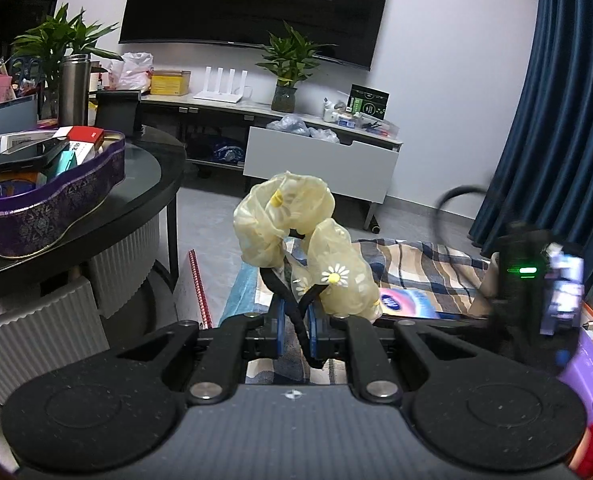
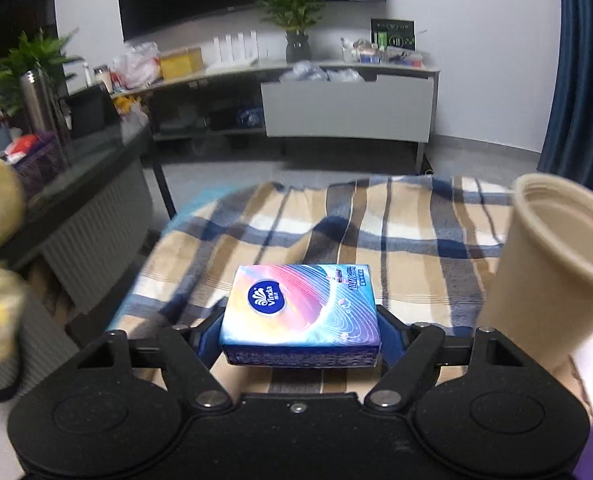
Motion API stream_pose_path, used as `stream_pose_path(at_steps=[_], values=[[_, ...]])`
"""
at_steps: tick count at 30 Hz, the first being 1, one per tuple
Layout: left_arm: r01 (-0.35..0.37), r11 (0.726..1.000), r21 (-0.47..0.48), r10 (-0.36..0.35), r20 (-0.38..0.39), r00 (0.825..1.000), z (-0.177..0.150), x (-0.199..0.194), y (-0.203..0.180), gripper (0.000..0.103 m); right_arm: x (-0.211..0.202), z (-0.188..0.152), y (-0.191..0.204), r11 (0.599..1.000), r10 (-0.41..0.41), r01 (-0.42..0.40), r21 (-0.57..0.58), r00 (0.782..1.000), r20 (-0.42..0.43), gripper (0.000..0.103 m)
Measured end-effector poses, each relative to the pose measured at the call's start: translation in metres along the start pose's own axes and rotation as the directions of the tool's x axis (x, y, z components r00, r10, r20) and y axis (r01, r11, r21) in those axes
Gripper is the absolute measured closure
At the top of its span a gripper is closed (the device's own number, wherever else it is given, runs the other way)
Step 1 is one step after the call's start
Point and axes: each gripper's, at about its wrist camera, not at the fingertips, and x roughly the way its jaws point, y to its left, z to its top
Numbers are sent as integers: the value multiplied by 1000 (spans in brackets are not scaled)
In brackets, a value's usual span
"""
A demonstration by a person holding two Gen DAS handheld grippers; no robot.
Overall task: Organize soft objects
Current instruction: 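Carry the scrunchie and tissue pack with both grippers over the white box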
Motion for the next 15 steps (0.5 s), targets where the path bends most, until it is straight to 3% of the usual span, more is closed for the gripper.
stream_pose_path(at_steps=[15], values=[[-31, 999, 36, 31, 13, 999, 2, -35, -22, 89, -159, -7, -24, 994, 73, -60, -96, 988, 136, 14]])
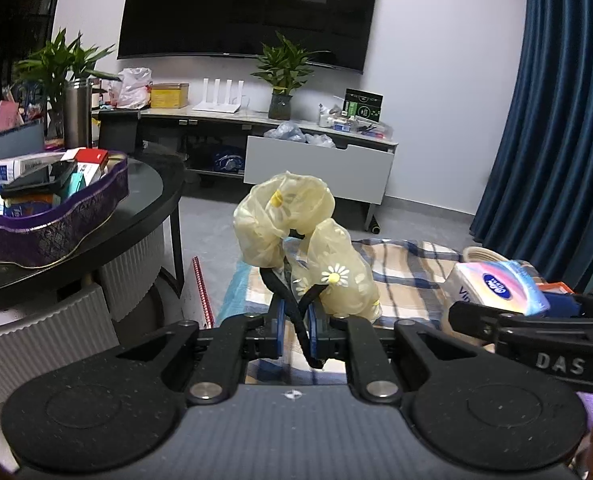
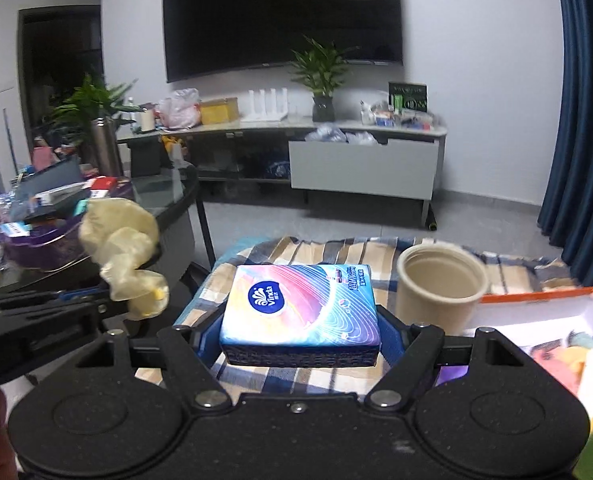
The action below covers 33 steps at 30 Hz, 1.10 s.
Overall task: Organize soft objects
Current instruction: 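Carry the scrunchie and tissue pack with both grippers over the white box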
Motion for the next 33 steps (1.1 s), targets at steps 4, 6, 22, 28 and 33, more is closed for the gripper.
stream_pose_path(at_steps=[4, 6, 22, 28, 33], values=[[1, 1000, 9, -1, -12, 1000, 2, -17, -18, 89, -28, -2, -10, 1000, 8, -8, 2, 1000, 19, 14], [1, 1000, 6, -1, -22, 1000, 1, -25, -27, 89, -40, -3, -15, 1000, 13, -13, -3, 999, 31, 14], [9, 1000, 30, -8, -21, 1000, 0, -51, -68, 89, -103, -13, -56, 1000, -8, 6, 14, 995, 100, 14], [20, 999, 33, -19, -24, 1000, 0, -52, -80, 89, -113, -15, -72, 999, -30, 27, 28, 993, 110, 14], [32, 999, 44, -30, -32, 999, -1, -50, -86, 89, -118, -15, -79, 998, -45, 41, 39, 992, 119, 14]])
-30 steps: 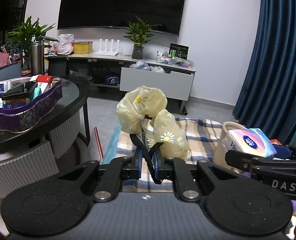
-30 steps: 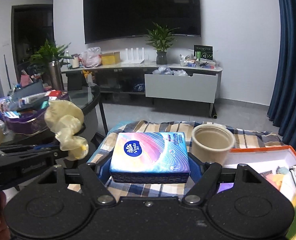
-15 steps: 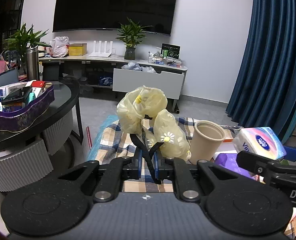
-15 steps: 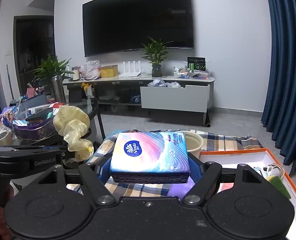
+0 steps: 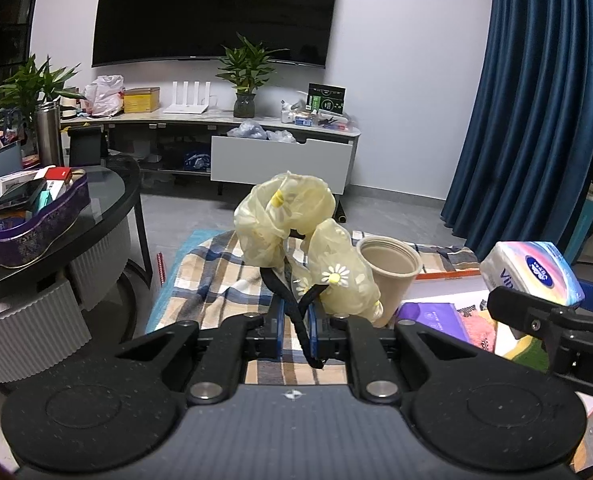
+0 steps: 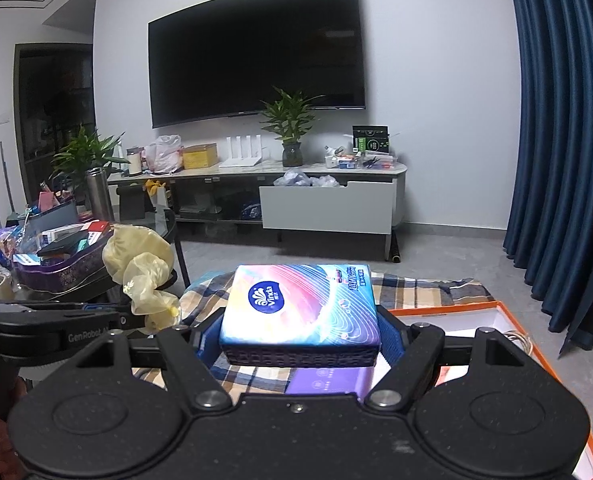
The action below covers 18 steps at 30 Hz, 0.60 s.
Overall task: Organize soft objects
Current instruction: 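Carry the scrunchie and tissue pack with both grippers over the white box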
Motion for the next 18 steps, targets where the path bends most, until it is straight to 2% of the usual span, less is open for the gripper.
stream_pose_path(at_steps=[18], values=[[35, 999, 21, -35, -4, 999, 0, 4, -13, 89, -8, -1, -15, 999, -33, 33, 20, 999, 16, 14]])
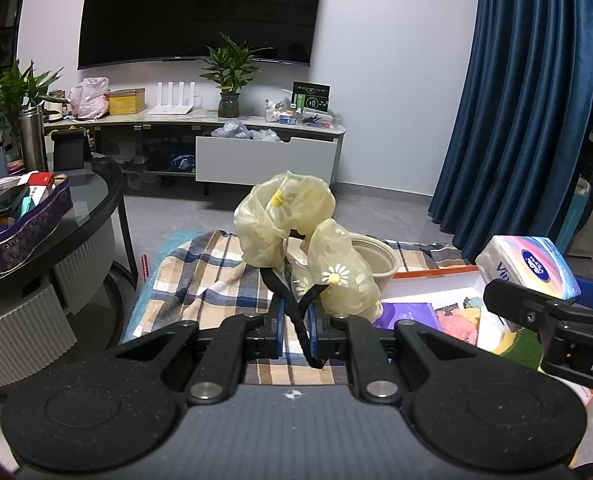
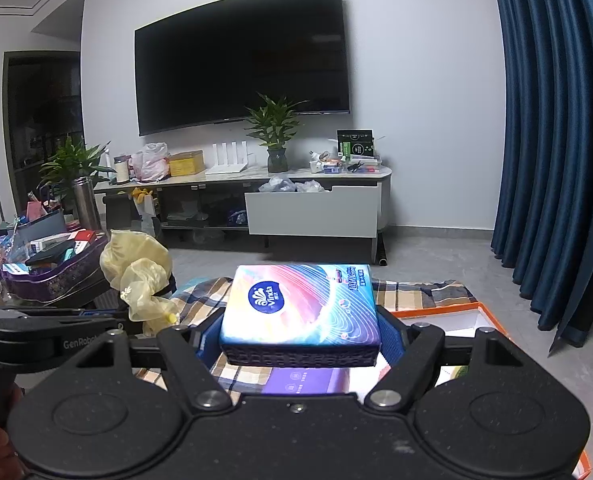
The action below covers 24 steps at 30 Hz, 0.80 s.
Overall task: Organize soft objects
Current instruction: 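Carry the scrunchie and tissue pack with both grippers over the white box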
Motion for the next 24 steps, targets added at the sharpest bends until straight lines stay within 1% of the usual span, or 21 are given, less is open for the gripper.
stream_pose_path(at_steps=[24], values=[[66, 997, 41, -66, -2, 998, -1, 1, -27, 89, -11, -1, -17, 997, -64, 64, 39, 998, 20, 14]])
